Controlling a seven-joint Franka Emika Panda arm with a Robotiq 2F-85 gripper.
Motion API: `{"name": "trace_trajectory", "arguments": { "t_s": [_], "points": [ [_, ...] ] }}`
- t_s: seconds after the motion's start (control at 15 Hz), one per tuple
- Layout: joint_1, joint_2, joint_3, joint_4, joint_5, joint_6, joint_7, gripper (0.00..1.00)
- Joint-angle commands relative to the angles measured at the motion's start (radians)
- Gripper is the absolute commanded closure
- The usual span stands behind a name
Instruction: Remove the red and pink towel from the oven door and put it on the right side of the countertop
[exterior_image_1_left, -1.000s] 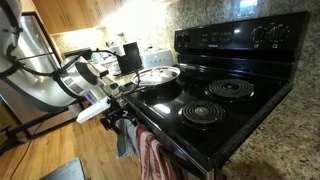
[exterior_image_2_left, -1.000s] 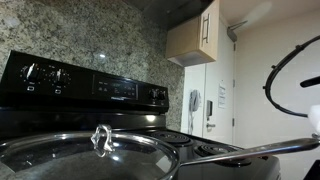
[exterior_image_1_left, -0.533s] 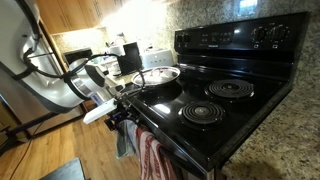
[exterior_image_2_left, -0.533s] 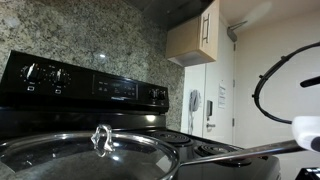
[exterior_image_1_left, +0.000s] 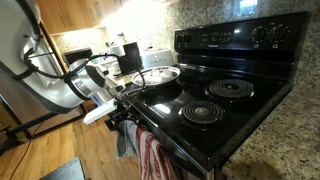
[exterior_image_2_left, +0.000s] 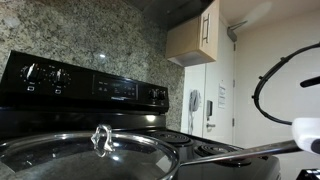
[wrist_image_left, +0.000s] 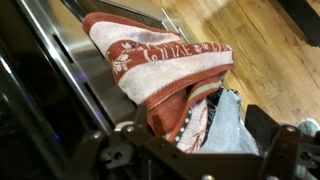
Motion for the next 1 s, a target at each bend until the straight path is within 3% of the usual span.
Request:
{"name": "trace_trajectory", "arguments": {
  "t_s": [0.0,0.47,0.93],
  "points": [
    [-0.007,0.051,-0.026,0.034,-0.055,0.023,0.021,0.00],
    [0.001,0.124,-0.068,0.102,-0.086,0.006,0.021,0.00],
    [0.032,0.105,-0.091,0.079,-0.046,0.005,-0.009,0.00]
  ]
}}
